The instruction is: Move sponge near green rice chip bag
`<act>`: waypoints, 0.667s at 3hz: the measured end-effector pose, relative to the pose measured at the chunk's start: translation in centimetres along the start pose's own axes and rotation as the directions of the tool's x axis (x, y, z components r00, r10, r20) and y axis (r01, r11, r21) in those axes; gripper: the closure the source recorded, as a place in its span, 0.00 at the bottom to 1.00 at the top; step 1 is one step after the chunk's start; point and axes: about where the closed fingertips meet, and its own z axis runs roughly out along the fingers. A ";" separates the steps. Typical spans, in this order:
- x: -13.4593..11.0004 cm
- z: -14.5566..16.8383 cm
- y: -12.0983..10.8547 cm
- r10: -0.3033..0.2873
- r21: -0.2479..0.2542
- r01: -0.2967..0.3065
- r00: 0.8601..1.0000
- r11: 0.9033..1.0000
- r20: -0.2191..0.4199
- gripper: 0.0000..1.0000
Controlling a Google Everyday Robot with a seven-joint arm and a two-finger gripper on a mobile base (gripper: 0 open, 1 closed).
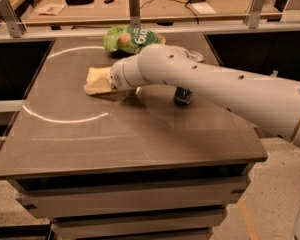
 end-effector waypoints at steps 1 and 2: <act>-0.2 -0.1 0.0 0.000 0.000 0.000 1.000 1.000 0.000 0.64; -0.4 -0.3 0.0 0.000 0.000 0.000 1.000 1.000 0.000 0.88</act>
Offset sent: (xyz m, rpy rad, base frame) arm 0.0444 -0.0178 0.0217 -0.0438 -0.0993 -0.0872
